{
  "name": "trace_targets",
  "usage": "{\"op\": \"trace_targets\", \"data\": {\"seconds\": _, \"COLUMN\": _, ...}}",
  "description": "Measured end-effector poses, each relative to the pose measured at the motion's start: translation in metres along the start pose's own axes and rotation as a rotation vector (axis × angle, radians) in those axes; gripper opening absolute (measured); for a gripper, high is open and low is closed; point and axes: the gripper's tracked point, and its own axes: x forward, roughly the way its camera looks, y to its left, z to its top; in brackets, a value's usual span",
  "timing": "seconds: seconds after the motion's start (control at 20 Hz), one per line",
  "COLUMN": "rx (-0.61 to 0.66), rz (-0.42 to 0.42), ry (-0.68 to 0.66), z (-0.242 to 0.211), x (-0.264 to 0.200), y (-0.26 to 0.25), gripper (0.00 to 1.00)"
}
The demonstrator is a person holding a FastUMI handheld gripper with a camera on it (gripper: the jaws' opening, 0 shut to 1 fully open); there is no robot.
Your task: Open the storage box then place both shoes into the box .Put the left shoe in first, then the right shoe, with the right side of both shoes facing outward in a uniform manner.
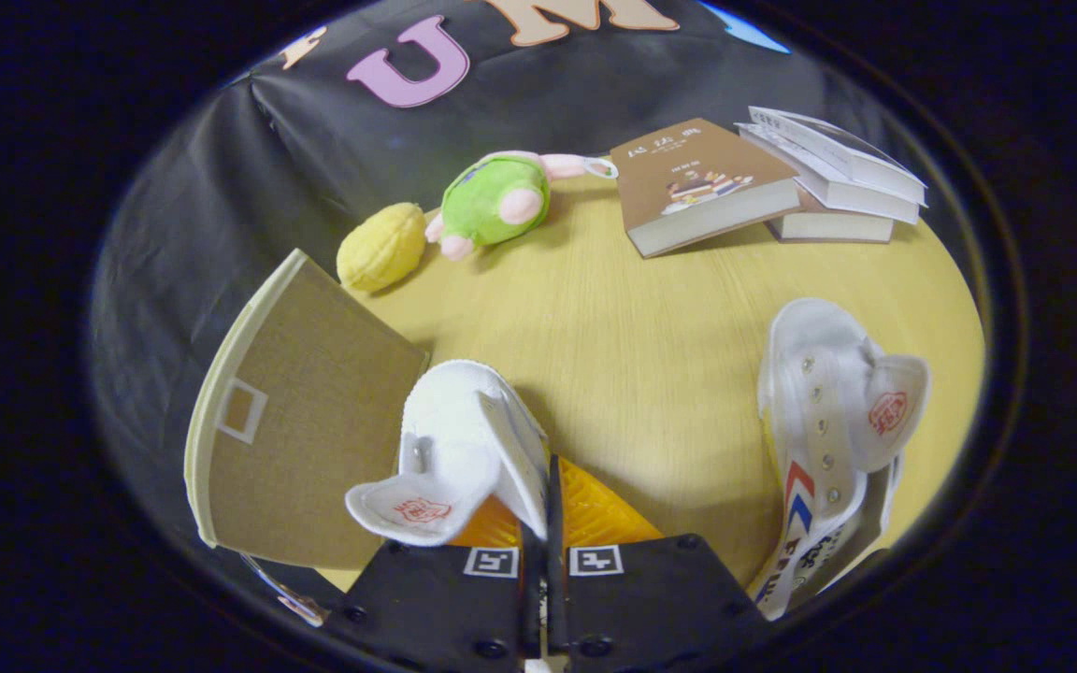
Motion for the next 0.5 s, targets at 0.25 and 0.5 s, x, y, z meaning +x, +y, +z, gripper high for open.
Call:
{"op": "trace_targets", "data": {"seconds": 0.25, "rx": 0.092, "rz": 0.080, "ry": -0.040, "z": 0.016, "x": -0.023, "y": 0.012, "gripper": 0.05}}
{"op": "trace_targets", "data": {"seconds": 0.5, "rx": 0.124, "rz": 0.174, "ry": -0.078, "z": 0.037, "x": -0.053, "y": 0.044, "gripper": 0.05}}
